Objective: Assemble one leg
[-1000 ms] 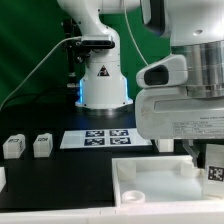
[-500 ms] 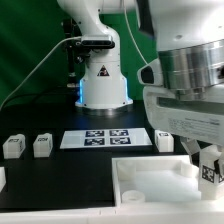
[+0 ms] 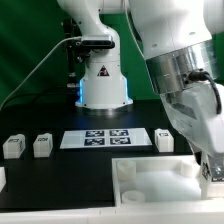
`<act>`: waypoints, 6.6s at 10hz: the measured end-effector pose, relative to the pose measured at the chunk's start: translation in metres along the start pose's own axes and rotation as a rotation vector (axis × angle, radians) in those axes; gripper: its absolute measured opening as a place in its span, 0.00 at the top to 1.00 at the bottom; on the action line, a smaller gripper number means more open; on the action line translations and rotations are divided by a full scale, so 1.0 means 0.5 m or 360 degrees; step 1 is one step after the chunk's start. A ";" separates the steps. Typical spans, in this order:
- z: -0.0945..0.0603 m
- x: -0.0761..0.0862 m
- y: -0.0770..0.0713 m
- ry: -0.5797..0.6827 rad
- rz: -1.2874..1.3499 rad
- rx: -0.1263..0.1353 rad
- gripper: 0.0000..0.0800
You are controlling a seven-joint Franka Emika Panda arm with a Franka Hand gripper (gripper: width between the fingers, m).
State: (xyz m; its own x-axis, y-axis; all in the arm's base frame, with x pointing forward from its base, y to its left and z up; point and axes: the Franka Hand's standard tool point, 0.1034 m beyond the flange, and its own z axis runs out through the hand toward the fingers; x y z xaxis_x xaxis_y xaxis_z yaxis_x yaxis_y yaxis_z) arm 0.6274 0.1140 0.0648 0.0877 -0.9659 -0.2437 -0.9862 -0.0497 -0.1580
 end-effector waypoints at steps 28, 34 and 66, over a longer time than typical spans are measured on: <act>0.008 -0.030 -0.005 0.0039 0.0430 0.0041 0.26; -0.008 -0.020 -0.008 0.0045 -0.1044 -0.0097 0.19; -0.058 -0.053 -0.042 0.0066 0.0405 0.0118 0.19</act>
Offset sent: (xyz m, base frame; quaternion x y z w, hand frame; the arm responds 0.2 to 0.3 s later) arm 0.0000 0.0000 0.0000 0.0000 0.0000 -0.2667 0.9638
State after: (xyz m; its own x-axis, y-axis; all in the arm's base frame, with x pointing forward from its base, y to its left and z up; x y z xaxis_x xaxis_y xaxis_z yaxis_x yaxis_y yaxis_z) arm 0.6416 0.1332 0.1020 -0.1693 -0.9545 -0.2456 -0.9626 0.2137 -0.1668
